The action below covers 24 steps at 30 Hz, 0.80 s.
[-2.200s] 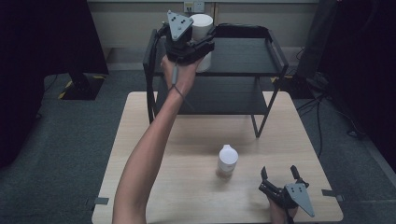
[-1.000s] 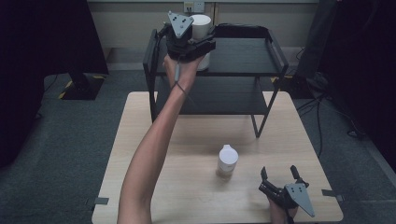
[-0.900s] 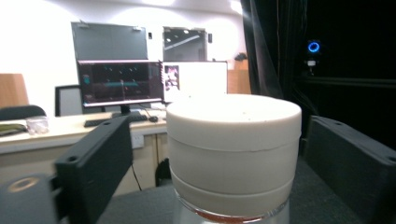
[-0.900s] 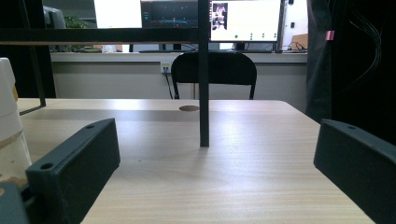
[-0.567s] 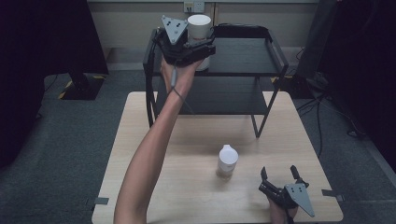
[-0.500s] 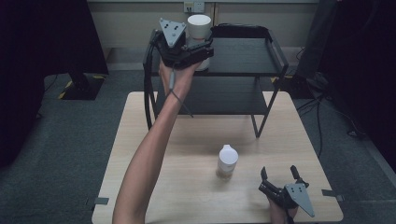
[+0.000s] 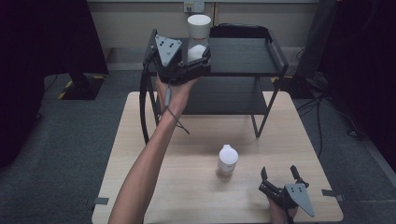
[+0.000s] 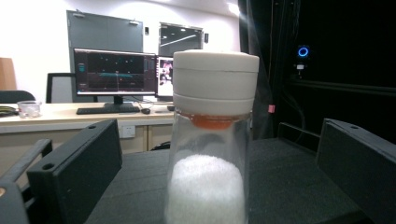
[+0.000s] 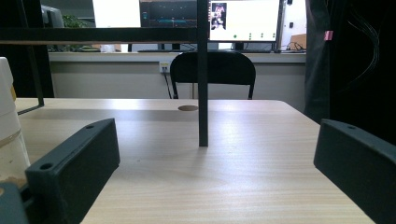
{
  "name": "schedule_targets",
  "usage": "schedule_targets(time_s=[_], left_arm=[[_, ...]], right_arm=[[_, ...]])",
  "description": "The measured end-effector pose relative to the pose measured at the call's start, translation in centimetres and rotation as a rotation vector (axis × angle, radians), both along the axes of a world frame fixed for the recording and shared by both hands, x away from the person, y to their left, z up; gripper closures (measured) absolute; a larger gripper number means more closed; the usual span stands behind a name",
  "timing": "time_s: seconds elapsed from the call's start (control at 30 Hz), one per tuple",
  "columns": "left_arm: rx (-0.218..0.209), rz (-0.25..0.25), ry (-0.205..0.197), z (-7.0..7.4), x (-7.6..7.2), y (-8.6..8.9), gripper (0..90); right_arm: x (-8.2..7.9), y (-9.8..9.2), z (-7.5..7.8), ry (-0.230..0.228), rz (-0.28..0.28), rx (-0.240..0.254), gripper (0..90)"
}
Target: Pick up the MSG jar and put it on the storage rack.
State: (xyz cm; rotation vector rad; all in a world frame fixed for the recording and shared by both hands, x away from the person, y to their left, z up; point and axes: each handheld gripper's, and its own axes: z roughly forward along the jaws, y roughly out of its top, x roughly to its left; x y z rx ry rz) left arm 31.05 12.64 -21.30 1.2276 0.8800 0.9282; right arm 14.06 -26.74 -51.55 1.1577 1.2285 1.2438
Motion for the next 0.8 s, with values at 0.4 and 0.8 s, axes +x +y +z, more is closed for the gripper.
schedule_targets(time_s=[0.4,0.8], left_arm=[[-0.014,-0.013,0.005,-1.6,-3.9,1.1,0.0],[-0.003,0.031,-0.072,-5.8,-9.3,1.3,0.0]], right_arm=[[0.0,0.0,0.0,0.0,-0.003,0.0,0.0],[0.0,0.2,0.0,0.0,-0.009,0.0,0.0]])
